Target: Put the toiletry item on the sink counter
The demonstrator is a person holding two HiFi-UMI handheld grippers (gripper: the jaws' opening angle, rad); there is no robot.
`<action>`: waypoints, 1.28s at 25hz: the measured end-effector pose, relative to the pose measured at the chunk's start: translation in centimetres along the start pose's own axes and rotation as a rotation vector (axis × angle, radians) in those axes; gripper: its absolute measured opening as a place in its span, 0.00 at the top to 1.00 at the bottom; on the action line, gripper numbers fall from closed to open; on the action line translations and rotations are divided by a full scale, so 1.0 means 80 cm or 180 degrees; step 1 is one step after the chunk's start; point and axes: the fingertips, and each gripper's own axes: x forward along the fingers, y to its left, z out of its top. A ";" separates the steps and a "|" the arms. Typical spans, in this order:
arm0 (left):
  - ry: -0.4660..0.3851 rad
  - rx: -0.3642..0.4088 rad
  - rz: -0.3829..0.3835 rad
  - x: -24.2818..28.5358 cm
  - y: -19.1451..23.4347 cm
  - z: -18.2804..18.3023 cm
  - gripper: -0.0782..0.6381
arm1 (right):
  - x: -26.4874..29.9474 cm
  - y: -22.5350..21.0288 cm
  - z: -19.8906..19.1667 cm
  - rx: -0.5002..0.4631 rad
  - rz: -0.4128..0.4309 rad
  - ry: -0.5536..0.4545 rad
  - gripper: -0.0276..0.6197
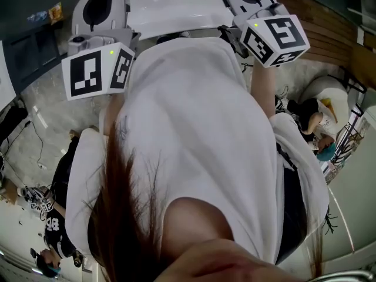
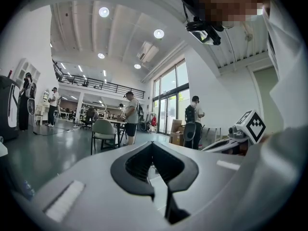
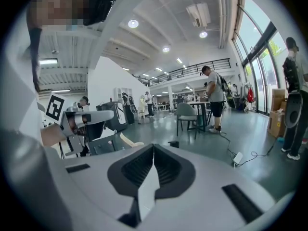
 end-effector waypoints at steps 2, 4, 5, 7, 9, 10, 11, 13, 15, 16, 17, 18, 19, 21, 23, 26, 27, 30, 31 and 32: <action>-0.0005 0.0012 0.0003 0.000 0.001 0.001 0.88 | 0.001 0.001 0.002 -0.0004 0.0002 -0.0018 0.94; -0.0006 0.0013 0.0010 -0.001 0.003 0.000 0.88 | 0.002 0.003 0.002 -0.0008 0.0006 -0.0028 0.94; -0.0003 0.0011 0.0016 -0.002 0.004 -0.001 0.88 | 0.002 0.004 0.002 -0.0008 0.0010 -0.0030 0.94; 0.0005 0.0014 0.0027 -0.002 0.004 -0.003 0.88 | 0.003 0.004 0.001 -0.0005 0.0015 -0.0035 0.94; 0.0009 0.0023 0.0030 -0.001 0.003 -0.003 0.88 | 0.003 0.002 0.001 -0.0001 0.0013 -0.0041 0.94; 0.0009 0.0028 0.0029 -0.001 0.002 -0.003 0.88 | 0.002 0.001 0.001 -0.0002 0.0011 -0.0044 0.94; 0.0008 0.0031 0.0027 -0.001 0.002 -0.002 0.88 | 0.002 0.001 0.001 -0.0004 0.0010 -0.0046 0.94; 0.0008 0.0032 0.0027 -0.002 0.001 -0.002 0.88 | 0.002 0.002 0.001 -0.0010 0.0014 -0.0053 0.94; 0.0012 0.0032 0.0026 -0.002 0.000 -0.002 0.88 | 0.001 0.003 0.002 -0.0015 0.0023 -0.0065 0.94; 0.0013 0.0032 0.0024 -0.001 -0.001 -0.002 0.88 | 0.001 0.003 0.002 -0.0014 0.0028 -0.0072 0.94; 0.0015 0.0035 0.0022 -0.001 -0.003 -0.002 0.88 | 0.000 0.003 0.002 -0.0011 0.0033 -0.0077 0.94; 0.0015 0.0038 0.0020 -0.001 -0.004 -0.002 0.88 | -0.001 0.003 0.002 -0.0008 0.0038 -0.0079 0.94; 0.0015 0.0042 0.0019 0.000 -0.006 -0.002 0.88 | -0.002 0.003 0.002 -0.0007 0.0043 -0.0078 0.94; 0.0011 0.0047 0.0020 0.000 -0.006 -0.001 0.88 | -0.003 0.003 0.001 -0.0007 0.0049 -0.0070 0.94; 0.0007 0.0052 0.0025 -0.001 -0.006 0.000 0.88 | -0.004 0.004 0.000 -0.0003 0.0052 -0.0070 0.94; -0.0003 0.0057 0.0033 -0.002 -0.010 0.003 0.88 | -0.007 0.003 0.001 -0.0006 0.0053 -0.0079 0.94; -0.0004 0.0059 0.0033 -0.002 -0.010 0.003 0.88 | -0.008 0.002 0.002 -0.0007 0.0053 -0.0083 0.94; 0.0003 0.0054 0.0027 -0.001 -0.007 0.002 0.88 | -0.005 0.003 0.002 -0.0007 0.0047 -0.0084 0.94; 0.0007 0.0051 0.0025 -0.001 -0.006 0.002 0.88 | -0.004 0.003 0.002 -0.0006 0.0045 -0.0081 0.94; 0.0010 0.0049 0.0023 -0.001 -0.005 0.001 0.88 | -0.003 0.004 0.002 -0.0004 0.0044 -0.0079 0.94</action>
